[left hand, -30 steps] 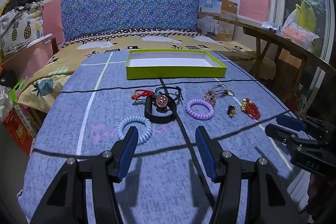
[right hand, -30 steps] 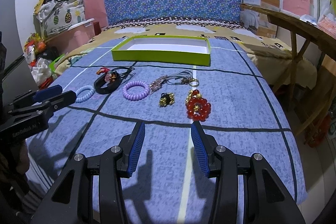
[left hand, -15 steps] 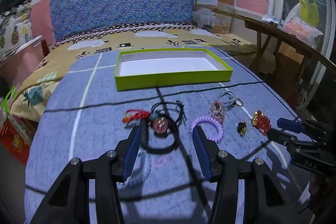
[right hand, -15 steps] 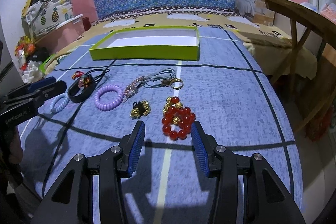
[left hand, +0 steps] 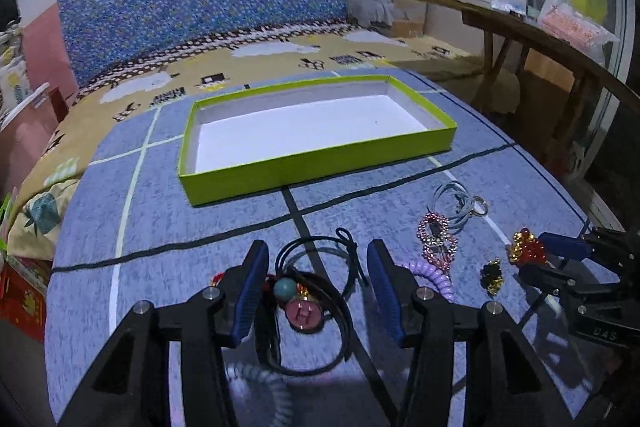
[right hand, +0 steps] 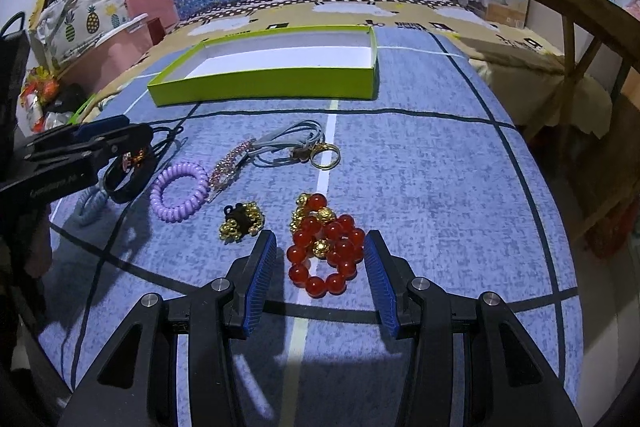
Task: Organize jewelry
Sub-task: 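Grasp the red bead bracelet with the right tool while the left tool grasps the black hair tie, then carry the red bracelet with the right tool while the left tool carries the hair tie to the green box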
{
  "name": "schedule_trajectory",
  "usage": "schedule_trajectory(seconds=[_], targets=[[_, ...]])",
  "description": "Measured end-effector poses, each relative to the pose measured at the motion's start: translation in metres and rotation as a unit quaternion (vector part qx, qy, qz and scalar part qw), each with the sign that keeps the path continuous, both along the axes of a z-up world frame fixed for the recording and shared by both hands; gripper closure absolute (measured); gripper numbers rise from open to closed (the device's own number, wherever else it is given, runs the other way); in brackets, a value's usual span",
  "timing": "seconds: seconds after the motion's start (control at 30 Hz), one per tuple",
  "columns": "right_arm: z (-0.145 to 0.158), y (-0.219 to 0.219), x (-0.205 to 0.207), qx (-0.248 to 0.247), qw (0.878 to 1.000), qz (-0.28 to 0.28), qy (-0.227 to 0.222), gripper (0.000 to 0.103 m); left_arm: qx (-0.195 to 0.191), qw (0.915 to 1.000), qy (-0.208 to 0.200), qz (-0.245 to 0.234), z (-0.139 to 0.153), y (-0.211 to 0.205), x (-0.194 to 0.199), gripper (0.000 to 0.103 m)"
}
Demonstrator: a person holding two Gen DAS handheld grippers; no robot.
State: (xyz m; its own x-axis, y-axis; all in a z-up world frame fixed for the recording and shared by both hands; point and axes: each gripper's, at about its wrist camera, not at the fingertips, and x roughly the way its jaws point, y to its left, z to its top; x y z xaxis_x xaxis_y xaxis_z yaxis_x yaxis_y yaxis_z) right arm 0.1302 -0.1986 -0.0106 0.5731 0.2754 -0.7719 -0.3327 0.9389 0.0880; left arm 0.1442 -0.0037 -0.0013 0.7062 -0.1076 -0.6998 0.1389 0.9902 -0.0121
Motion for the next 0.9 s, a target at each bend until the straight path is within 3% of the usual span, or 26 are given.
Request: schedule_trajectory(seconds=[0.37, 0.4, 0.47, 0.57, 0.77, 0.9], targets=[[-0.002, 0.003, 0.006, -0.004, 1.000, 0.003, 0.005, 0.057, 0.044, 0.9981, 0.036, -0.023, -0.013, -0.015, 0.027, 0.050], [-0.002, 0.003, 0.006, -0.005, 1.000, 0.003, 0.005, 0.057, 0.049, 0.9977, 0.039, -0.026, -0.014, -0.017, 0.028, 0.052], [-0.002, 0.003, 0.006, -0.007, 1.000, 0.002, 0.004, 0.063, 0.062, 0.9966, 0.045, -0.028, -0.017, -0.020, 0.031, 0.077], [-0.002, 0.002, 0.007, -0.009, 1.000, -0.004, 0.003, 0.068, 0.059, 0.9962, 0.054, -0.033, -0.019, -0.022, 0.032, 0.091], [-0.001, -0.001, 0.005, -0.006, 1.000, -0.008, -0.002, 0.078, 0.059, 0.9971, 0.035, -0.032, -0.012, -0.020, 0.024, 0.096], [0.001, -0.002, 0.003, -0.001, 1.000, -0.007, -0.006, 0.083, 0.039, 0.9986, 0.009, -0.034, 0.003, -0.013, 0.015, 0.097]])
